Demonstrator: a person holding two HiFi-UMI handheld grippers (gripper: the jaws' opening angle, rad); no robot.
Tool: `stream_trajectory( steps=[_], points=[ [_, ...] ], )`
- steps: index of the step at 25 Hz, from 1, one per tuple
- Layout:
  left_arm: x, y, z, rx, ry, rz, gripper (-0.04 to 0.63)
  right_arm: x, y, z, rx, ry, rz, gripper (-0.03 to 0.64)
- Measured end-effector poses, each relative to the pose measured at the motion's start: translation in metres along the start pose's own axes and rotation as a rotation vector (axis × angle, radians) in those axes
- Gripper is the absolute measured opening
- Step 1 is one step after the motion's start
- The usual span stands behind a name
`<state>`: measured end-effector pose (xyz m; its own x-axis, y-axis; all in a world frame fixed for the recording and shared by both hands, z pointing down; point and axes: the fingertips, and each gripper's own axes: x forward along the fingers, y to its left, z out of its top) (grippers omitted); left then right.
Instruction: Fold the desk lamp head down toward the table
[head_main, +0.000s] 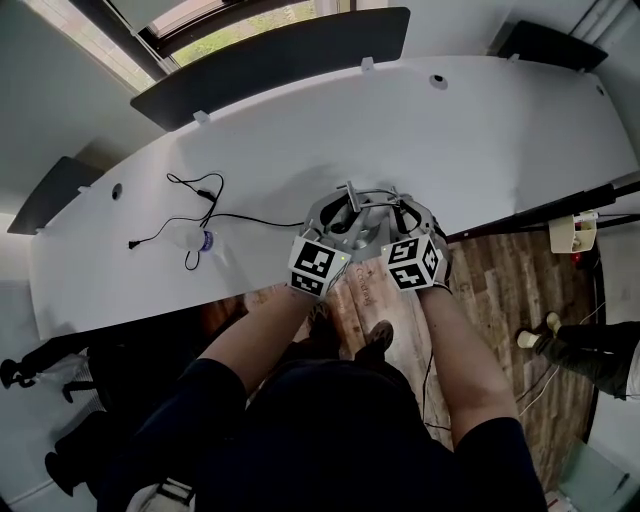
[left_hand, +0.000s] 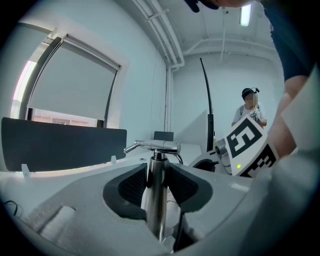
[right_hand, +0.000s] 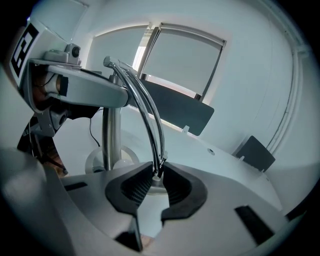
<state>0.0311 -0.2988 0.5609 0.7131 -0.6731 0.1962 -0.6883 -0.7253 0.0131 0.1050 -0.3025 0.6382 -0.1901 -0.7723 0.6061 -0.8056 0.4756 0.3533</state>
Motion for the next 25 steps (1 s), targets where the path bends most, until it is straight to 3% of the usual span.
stream_trajectory(
  steps=[6, 14, 25],
  points=[
    [-0.003, -0.001, 0.000, 0.050, 0.032, 0.003, 0.123, -0.013, -0.004, 0.008, -0.034, -0.035, -0.015, 0.101],
    [-0.043, -0.006, 0.004, 0.032, 0.030, 0.066, 0.123, -0.068, 0.007, 0.017, -0.029, -0.112, 0.017, 0.100],
    [-0.117, -0.086, 0.064, 0.031, -0.020, -0.054, 0.095, -0.171, 0.034, 0.048, 0.177, -0.280, 0.162, 0.050]
  ],
)
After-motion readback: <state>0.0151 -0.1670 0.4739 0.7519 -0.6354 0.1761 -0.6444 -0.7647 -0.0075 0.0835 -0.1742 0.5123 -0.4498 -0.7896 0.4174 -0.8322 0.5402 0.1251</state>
